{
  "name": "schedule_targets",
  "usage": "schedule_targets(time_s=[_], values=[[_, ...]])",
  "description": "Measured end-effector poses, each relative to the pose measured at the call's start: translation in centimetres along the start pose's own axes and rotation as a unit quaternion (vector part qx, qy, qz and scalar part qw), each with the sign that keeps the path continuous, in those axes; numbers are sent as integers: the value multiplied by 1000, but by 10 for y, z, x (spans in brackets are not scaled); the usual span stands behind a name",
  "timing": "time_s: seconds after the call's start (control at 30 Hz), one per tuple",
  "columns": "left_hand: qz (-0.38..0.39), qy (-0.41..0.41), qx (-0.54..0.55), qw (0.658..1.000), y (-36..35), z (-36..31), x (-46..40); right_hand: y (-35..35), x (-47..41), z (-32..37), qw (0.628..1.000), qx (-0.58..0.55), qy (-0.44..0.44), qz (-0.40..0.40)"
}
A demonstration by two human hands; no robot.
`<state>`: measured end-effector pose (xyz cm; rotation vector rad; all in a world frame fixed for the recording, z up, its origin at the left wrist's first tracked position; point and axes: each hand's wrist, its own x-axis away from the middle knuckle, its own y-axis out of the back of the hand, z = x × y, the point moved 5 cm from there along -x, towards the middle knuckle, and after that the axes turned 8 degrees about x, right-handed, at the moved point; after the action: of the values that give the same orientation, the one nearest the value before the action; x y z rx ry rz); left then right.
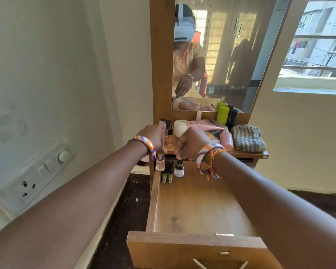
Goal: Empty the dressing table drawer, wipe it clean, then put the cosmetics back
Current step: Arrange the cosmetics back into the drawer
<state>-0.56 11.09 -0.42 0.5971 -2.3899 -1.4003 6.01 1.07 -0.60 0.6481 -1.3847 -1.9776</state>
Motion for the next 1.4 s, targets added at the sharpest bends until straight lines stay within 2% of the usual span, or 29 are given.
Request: schedule_targets(time_s=[0.23,0.57,0.93,1.13,1.27,1.4], values=[[-1,-23,28,999,-48,22,-1,-55,0,-15,997,-78,-28,5],[4,-61,-105,993,-79,34,-7,-93,-11,-26,995,-87,-52,18],[5,-80,-138,987,-86,31,0,-102,-11,-25,995,-81,-42,30],[51,-78,-97,991,-72,24,5,-85,-9,-20,998,-48,-5,40],[5,-96,1,995,-24,7,-5,-30,-15,-13,998,-50,37,-18],[-110,-109,80,985,32,-10,-27,32,-31,1,994,-45,75,-73]])
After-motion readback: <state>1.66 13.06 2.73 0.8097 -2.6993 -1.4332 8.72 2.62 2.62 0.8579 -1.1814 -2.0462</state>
